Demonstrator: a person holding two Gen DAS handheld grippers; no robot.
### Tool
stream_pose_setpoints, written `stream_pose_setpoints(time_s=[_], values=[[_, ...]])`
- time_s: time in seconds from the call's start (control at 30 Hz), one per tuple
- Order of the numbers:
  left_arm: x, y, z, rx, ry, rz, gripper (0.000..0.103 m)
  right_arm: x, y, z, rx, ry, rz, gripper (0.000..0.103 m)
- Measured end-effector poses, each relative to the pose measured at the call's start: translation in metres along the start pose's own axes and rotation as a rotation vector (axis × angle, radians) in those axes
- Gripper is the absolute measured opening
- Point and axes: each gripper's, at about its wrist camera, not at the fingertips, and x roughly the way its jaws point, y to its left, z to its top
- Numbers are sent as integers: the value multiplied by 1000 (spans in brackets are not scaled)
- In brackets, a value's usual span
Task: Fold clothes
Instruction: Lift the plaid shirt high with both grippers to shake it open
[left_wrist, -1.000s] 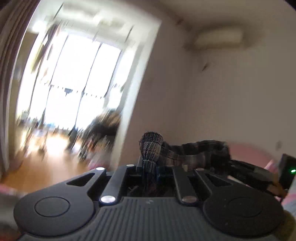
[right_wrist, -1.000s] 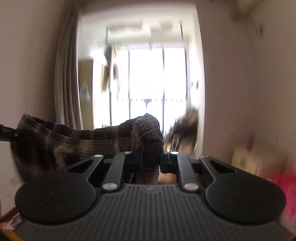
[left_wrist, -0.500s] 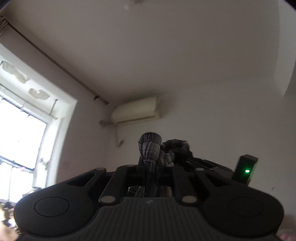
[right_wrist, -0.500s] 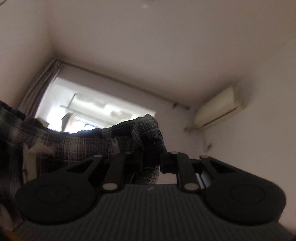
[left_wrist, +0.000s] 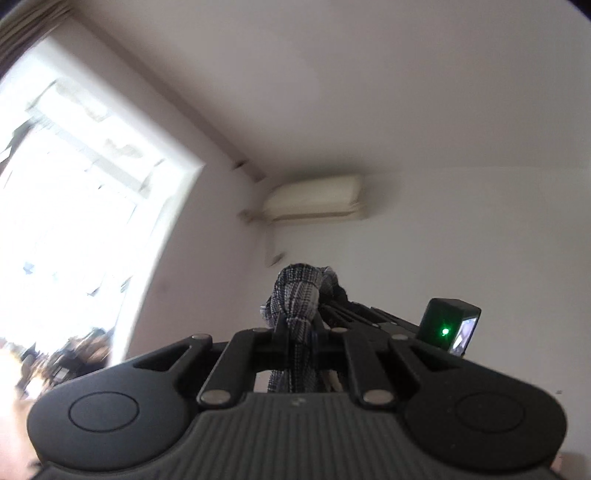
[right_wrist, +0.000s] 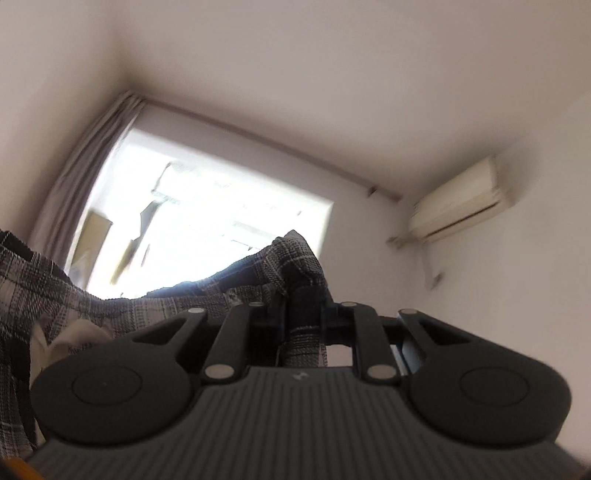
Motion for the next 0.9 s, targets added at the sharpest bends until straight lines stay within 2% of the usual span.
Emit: stream_pose_setpoints(time_s=[0.17, 0.23, 0.4, 0.5, 0.63, 0.7, 0.8, 0.9], values=[[-39, 88, -93, -78, 73, 224, 11, 32, 80, -84, 56, 94, 164, 14], [-68, 128, -131, -123, 110, 349, 11, 45, 112, -117, 78, 131, 230, 14], [-145, 230, -217, -233, 227, 686, 10, 71, 273, -207, 157, 328, 489, 14], [-187, 281, -259, -275, 300, 852, 10, 76, 389, -248, 103, 454, 631, 14], [-279, 358, -284, -467, 375, 1044, 10, 71, 529, -271, 7, 604, 808, 13], [-335, 395, -274, -539, 399, 1125, 10, 71, 591, -285, -33, 675, 888, 13], [-379, 437, -275, -607, 404, 1205, 10, 69, 678, -302, -97, 755, 991, 13], [-422, 437, -248, -657, 391, 1274, 10, 69, 741, -304, -121, 821, 1068, 13]])
